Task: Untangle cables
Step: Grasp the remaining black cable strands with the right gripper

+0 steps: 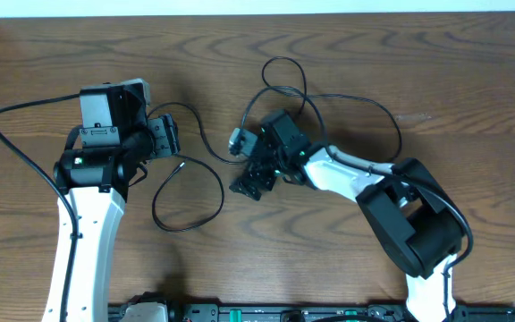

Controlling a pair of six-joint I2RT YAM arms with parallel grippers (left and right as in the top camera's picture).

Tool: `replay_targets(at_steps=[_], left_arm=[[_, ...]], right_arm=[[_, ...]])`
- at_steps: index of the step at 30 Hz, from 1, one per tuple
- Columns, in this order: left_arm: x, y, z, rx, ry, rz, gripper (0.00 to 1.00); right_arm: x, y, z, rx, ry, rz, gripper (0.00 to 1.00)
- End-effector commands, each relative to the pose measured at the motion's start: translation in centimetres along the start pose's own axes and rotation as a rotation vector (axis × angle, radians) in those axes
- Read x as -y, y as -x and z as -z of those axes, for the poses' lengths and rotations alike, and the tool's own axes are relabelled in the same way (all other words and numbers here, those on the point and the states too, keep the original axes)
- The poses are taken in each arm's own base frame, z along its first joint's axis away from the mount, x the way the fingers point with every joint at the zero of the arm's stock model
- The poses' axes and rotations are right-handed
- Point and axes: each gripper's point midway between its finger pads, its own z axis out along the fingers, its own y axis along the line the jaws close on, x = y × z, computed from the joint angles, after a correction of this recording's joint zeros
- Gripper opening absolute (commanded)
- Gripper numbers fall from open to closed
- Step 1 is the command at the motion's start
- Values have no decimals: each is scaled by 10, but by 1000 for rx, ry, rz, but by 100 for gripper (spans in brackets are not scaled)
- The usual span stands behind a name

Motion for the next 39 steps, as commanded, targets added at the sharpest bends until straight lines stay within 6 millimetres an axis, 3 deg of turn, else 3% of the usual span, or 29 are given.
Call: replay_targets(at_steps=[1, 9, 16, 27, 35, 39], left_arm=[[2, 0, 0, -2, -12, 12, 67], [2, 0, 1, -1, -13, 12, 67], [2, 0, 0, -2, -13, 12, 67], [2, 0, 0, -2, -13, 13, 67], [2, -3, 1, -13, -10, 14, 67], [2, -3, 0, -12, -11, 14, 67]], right_arm=[[-1, 0, -6, -20, 26, -29, 99], [-4, -14, -22, -50, 44, 58, 99], [-11, 10, -38, 49, 31, 178, 98], [-47, -18, -73, -37, 96, 183, 98], [-32, -48, -88, -142, -38, 53, 70], [-21, -56, -84, -168, -75, -32, 43]])
